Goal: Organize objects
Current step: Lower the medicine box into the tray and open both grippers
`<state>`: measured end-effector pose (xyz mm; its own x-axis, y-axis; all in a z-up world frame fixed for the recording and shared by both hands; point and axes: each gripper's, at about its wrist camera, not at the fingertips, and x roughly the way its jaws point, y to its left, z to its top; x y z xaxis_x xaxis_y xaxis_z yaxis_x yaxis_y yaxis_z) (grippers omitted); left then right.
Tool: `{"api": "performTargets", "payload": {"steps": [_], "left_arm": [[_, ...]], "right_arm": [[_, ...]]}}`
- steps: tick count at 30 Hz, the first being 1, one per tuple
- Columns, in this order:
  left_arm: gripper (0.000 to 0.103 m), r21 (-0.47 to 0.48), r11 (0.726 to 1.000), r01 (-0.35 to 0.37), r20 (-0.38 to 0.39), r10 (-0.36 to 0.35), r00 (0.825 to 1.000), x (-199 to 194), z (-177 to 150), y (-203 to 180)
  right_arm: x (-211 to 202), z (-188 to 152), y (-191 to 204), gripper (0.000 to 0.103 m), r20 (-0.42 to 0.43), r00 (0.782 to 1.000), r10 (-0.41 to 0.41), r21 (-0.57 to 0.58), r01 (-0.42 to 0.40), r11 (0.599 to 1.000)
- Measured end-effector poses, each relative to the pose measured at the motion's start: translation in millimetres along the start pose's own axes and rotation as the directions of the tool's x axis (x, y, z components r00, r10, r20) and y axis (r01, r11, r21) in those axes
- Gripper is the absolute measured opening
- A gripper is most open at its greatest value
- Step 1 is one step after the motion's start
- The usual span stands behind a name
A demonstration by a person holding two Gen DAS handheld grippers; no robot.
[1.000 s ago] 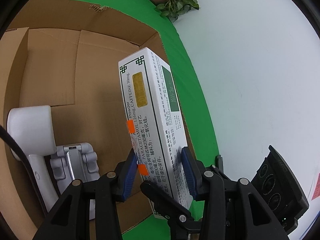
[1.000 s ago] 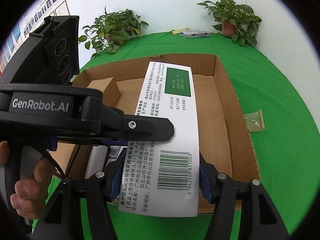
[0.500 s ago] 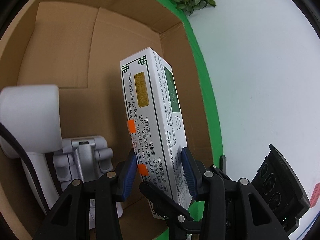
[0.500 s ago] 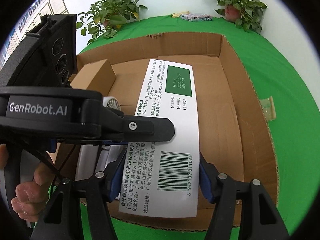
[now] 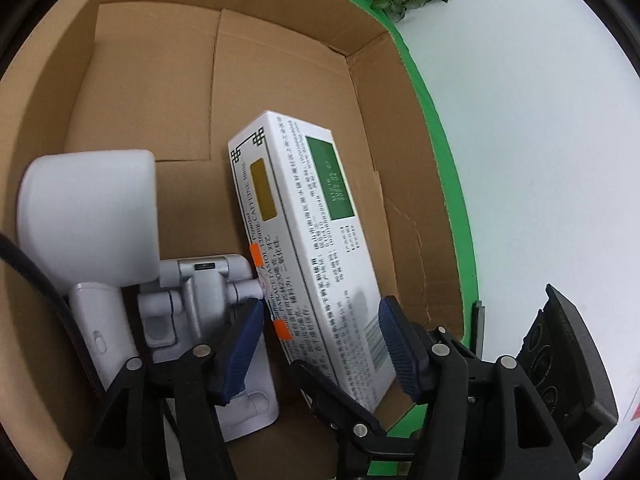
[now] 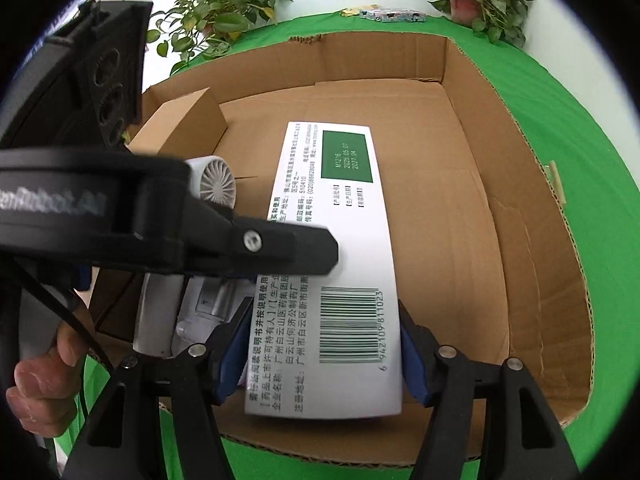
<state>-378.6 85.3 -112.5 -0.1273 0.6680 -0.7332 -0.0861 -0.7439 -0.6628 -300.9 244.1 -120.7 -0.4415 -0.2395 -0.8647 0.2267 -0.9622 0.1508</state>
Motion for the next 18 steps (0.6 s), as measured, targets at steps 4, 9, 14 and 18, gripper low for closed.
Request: {"api": "performTargets", "payload": {"steps": [4, 9, 14, 18], "left_arm": [[0.068, 0.011, 1.0, -0.005, 0.02, 0.004, 1.0, -14.5, -11.2, -4.2], [0.068, 0.012, 0.999, 0.035, 0.06, -0.036, 0.998, -38.6, -27.9, -7.5], [0.067, 0.027, 1.0, 0.007, 0.113, -0.01, 0.994, -54.6, -50.6, -19.7], [0.067, 0.053, 0.998, -0.032, 0.14, 0.025, 0.99, -66.2, -47.8, -23.7]], "right_arm": [[-4.8, -1.2, 4.4, 0.065, -0.01, 1.0, -0.009, -0.015, 0.009, 1.0], [-5.2, 0.3, 5.5, 0.065, -0.011, 1.0, -0.021, -0.017, 0.021, 1.0], [-1.9, 3.2, 9.3, 0.064, 0.012, 0.999, -0.034, -0.037, 0.034, 0.999], [6.5, 5.0, 4.9, 0.062, -0.017, 0.996, -0.086, -0.01, 0.086, 0.996]]}}
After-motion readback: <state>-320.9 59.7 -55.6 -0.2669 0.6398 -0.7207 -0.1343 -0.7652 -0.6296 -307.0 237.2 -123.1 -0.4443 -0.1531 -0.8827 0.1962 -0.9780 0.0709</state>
